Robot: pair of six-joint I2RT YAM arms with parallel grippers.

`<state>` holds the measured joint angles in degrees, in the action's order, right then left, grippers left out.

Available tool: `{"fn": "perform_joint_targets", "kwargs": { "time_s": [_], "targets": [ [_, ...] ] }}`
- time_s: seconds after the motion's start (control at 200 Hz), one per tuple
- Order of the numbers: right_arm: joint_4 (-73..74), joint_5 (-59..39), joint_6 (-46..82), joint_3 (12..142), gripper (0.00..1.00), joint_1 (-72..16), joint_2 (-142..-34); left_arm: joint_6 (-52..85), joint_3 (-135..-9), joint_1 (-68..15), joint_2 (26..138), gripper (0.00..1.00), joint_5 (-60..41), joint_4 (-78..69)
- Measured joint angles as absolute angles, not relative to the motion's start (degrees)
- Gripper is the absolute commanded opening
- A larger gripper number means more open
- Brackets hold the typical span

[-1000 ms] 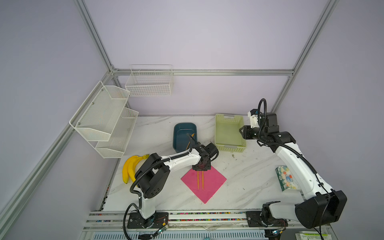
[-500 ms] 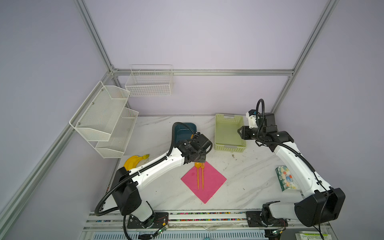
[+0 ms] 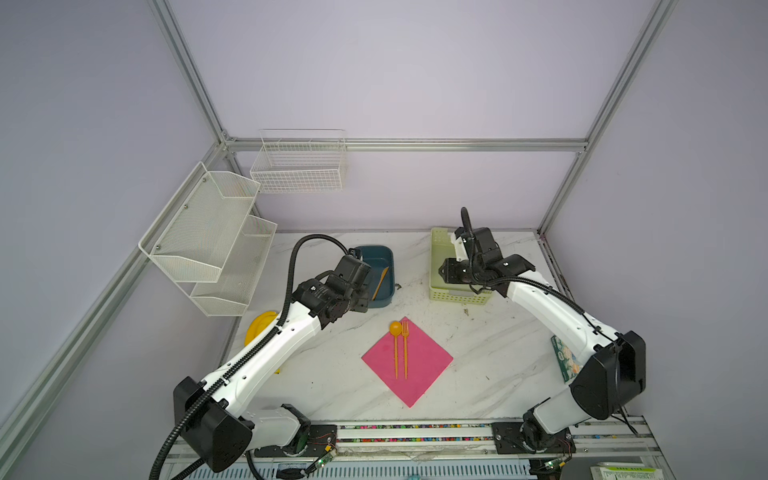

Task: Place the utensils on the paper napkin and roll it up
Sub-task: 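Raise the left gripper toward the teal tub while the right gripper moves toward the tub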

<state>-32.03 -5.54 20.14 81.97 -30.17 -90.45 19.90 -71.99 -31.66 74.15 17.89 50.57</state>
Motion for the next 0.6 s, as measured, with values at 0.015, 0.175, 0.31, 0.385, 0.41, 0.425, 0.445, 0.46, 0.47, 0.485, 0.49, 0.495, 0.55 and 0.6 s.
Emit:
{"fn": "perform_joint_targets", "kwargs": {
  "time_s": [0.015, 0.175, 0.31, 0.385, 0.41, 0.425, 0.445, 0.46, 0.47, 0.485, 0.49, 0.495, 0.55, 0.6],
  "targets": [
    [-32.01, -5.28, 20.62, 82.50, 0.34, -30.83, -91.07, 19.46, -71.70, -31.14, 74.00, 0.46, 17.69, 50.35],
    [-32.64, -0.49, 25.93, 89.78, 0.31, -37.17, -98.52, 15.18, -68.93, -26.48, 72.34, 0.46, 15.05, 47.97],
    [-34.79, 3.68, 29.78, 98.61, 0.31, -41.47, -106.45, 12.58, -65.52, -23.90, 70.65, 0.46, 12.93, 44.14],
    [-36.36, 5.54, 31.92, 102.83, 0.31, -43.24, -110.28, 12.23, -63.48, -22.17, 70.02, 0.46, 10.90, 42.72],
    [-36.88, 6.07, 32.62, 104.18, 0.31, -43.72, -111.44, 12.25, -63.20, -21.47, 70.02, 0.46, 10.24, 42.52],
    [-37.19, 6.50, 32.95, 105.01, 0.31, -44.03, -112.05, 12.25, -63.09, -21.10, 70.02, 0.46, 9.96, 42.39],
    [-37.39, 6.81, 33.52, 106.04, 0.31, -44.40, -113.01, 12.25, -63.05, -20.58, 70.06, 0.46, 9.61, 42.30],
    [-37.60, 7.07, 33.91, 106.78, 0.31, -44.62, -113.62, 12.25, -63.02, -20.14, 70.06, 0.46, 9.34, 42.15],
    [-37.76, 7.27, 34.20, 107.33, 0.31, -44.80, -114.06, 12.27, -63.00, -19.81, 70.06, 0.46, 9.13, 42.00],
    [-38.06, 7.51, 34.54, 108.07, 0.31, -45.01, -114.72, 12.27, -63.00, -19.40, 70.04, 0.46, 9.06, 41.78],
    [-38.13, 7.60, 34.65, 108.27, 0.31, -45.08, -114.85, 12.27, -63.00, -19.33, 70.04, 0.46, 9.02, 41.74],
    [-38.30, 7.79, 34.83, 108.64, 0.31, -45.17, -115.11, 12.27, -63.00, -19.25, 70.04, 0.46, 8.97, 41.67],
    [-39.07, 8.38, 36.36, 111.35, 0.32, -45.80, -117.43, 12.29, -62.98, -17.96, 69.89, 0.46, 8.60, 40.75],
    [-39.86, 9.04, 37.67, 114.15, 0.32, -46.24, -119.70, 12.29, -62.83, -17.06, 69.56, 0.46, 8.43, 40.01]
  ]
}}
